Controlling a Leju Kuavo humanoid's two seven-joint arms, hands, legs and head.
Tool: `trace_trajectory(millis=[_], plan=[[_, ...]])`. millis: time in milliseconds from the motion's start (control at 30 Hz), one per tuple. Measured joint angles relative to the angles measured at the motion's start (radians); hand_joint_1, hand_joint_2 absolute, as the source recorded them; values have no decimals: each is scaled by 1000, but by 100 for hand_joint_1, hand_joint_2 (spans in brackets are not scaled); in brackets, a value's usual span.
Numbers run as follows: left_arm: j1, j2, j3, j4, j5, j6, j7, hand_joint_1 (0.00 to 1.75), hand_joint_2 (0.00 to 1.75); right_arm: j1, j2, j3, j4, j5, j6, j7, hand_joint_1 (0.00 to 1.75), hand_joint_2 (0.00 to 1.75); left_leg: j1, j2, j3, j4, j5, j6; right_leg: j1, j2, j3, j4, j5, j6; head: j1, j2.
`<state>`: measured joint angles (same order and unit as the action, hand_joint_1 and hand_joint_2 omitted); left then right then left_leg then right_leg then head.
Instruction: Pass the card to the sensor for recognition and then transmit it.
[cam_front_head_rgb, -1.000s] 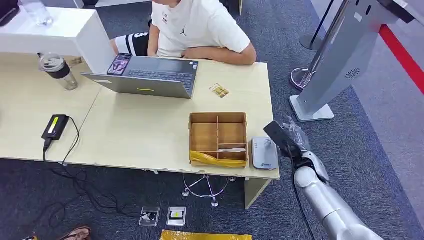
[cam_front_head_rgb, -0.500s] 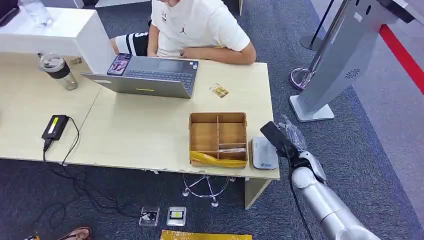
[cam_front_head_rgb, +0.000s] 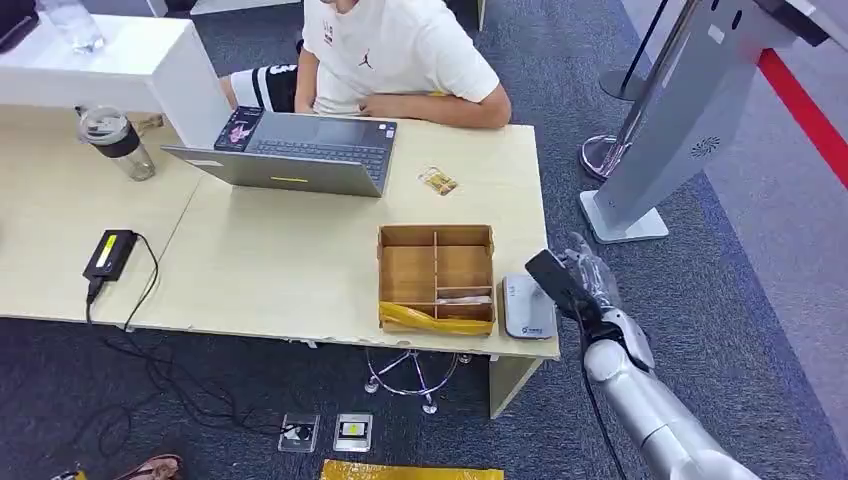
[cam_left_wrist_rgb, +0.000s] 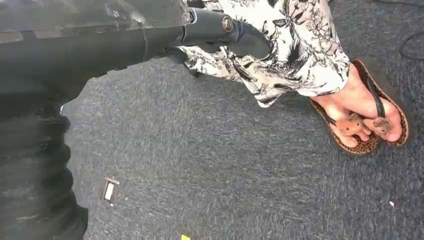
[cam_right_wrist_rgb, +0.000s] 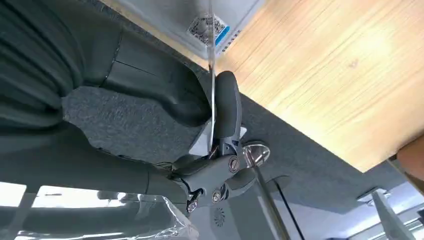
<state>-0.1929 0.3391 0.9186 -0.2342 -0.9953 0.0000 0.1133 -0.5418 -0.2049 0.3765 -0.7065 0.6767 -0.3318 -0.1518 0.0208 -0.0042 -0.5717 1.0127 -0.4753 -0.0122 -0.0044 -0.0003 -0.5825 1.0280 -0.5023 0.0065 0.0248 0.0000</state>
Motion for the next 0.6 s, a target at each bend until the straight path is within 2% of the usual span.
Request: trace_trajectory(millis=[467,600], plan=[[-6,-9,15,10,11,3,10,0,175,-21,-2,1,112,-23,-66,-37,175,175,0,0,0,0,0,0,0,0,0,0,0,0,0,0],[-6,-8,15,10,10,2,10,0,175,-24,-10,1,126,-33,-110,-52,175,175,0,0,0,0,0,0,0,0,0,0,0,0,0,0]])
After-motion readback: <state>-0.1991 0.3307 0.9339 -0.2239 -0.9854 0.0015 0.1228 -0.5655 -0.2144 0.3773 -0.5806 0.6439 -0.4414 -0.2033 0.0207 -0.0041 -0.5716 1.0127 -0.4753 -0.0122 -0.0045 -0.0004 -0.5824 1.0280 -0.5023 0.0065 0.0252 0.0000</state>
